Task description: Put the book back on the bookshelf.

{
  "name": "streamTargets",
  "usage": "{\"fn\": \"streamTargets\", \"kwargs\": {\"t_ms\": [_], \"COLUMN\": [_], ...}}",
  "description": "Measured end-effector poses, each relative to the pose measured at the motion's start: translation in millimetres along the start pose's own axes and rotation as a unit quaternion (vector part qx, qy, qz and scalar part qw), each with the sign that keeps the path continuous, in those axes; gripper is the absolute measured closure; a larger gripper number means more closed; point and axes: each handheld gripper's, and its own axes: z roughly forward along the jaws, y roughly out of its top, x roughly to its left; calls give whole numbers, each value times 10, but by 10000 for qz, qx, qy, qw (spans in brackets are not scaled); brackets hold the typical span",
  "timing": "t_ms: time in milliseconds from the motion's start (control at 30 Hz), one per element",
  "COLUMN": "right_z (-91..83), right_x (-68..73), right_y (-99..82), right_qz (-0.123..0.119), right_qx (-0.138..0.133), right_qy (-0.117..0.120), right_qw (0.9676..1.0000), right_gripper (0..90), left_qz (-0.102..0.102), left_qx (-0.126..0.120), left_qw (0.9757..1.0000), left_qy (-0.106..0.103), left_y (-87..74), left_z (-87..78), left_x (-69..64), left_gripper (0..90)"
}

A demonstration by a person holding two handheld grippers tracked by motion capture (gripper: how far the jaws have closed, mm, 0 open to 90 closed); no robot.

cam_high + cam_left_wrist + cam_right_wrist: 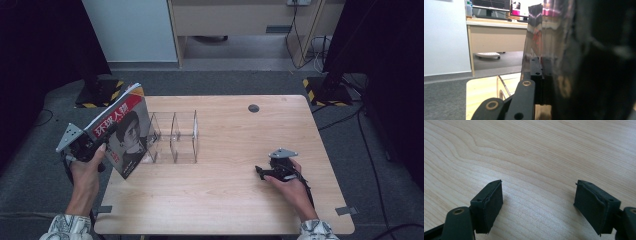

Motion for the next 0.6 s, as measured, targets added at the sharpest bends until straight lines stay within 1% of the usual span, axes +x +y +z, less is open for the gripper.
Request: {"fn": "streamTargets", "kwargs": {"t_ms": [100,200,267,333,400,467,600], "right_z": [0,0,0,0,0,0,0], "right_x": [-1,-1,-2,-1,-1,-1,-1], "right_y": [0,0,0,0,0,0,0], "right_qz": [-9,-9,-14,-8,-8,-9,-13], "right_qx": [3,2,1,3,3,3,3], "right_qy": [6,7,7,7,8,9,6], "right_qw": [10000,10000,10000,10000,10000,10000,10000], "right_gripper": [227,227,227,227,227,227,227], "left_qz": [-83,-84,-135,-153,-130,-184,-196], "left_qx": [-59,-116,-163,-174,-188,-214,-245], "left_qw": [9999,9999,9998,9997,9997,9996,9995], "left_qy": [-22,7,-9,-11,-3,6,-1], "left_y": [2,-6,-8,-11,-13,-10,-21], "left_z": [-5,1,12,23,43,61,91], "left_x": [28,45,63,73,74,82,88], "left_gripper": [863,863,863,863,864,864,864]}}
